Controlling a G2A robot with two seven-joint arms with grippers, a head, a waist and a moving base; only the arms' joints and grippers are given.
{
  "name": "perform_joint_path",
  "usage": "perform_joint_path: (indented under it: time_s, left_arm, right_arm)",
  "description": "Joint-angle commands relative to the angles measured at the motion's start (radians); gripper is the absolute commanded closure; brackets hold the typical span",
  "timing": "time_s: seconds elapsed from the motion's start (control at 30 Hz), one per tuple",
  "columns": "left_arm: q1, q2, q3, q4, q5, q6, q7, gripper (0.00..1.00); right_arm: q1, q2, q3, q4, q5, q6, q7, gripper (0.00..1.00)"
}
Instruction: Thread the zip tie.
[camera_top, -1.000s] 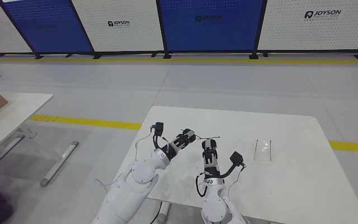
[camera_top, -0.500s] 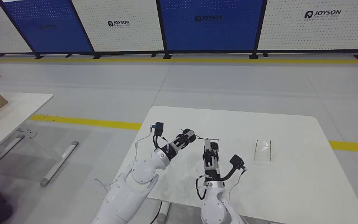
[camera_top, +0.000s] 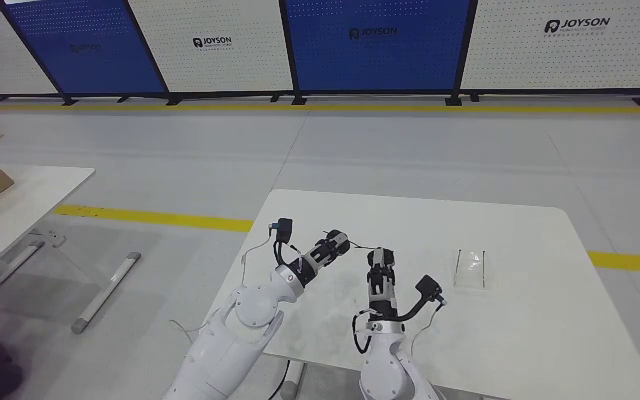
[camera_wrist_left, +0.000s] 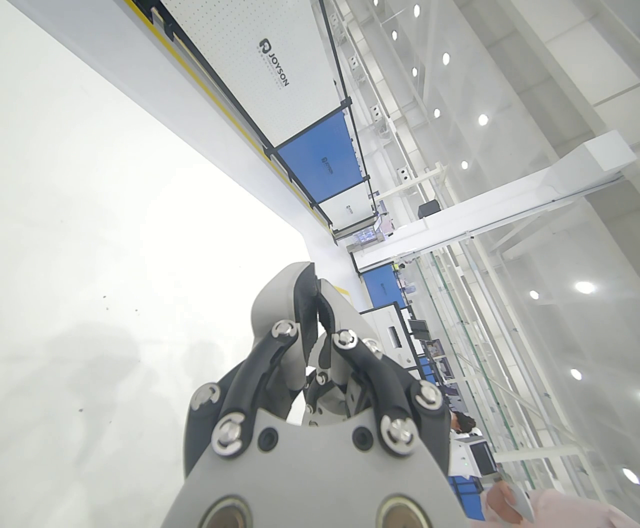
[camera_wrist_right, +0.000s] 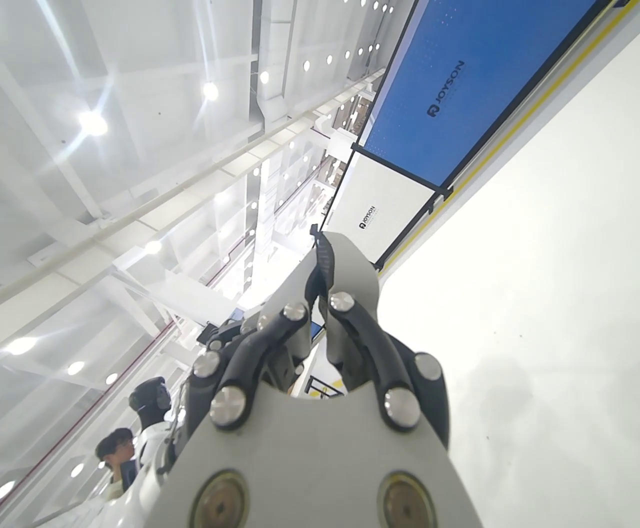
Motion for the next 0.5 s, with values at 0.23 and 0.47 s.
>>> perform_joint_path:
  time_s: [0.23, 0.47]
  left_arm:
    - [0.000, 0.000, 0.000, 0.000, 0.000, 0.000, 0.000, 1.00]
    - [0.000, 0.000, 0.000, 0.000, 0.000, 0.000, 0.000, 1.00]
  right_arm:
    - [0.014, -0.004, -0.008, 0.015, 0.003, 0.007, 0.008, 1.00]
    - [0.025, -0.008, -0.012, 0.022, 0.003, 0.011, 0.012, 1.00]
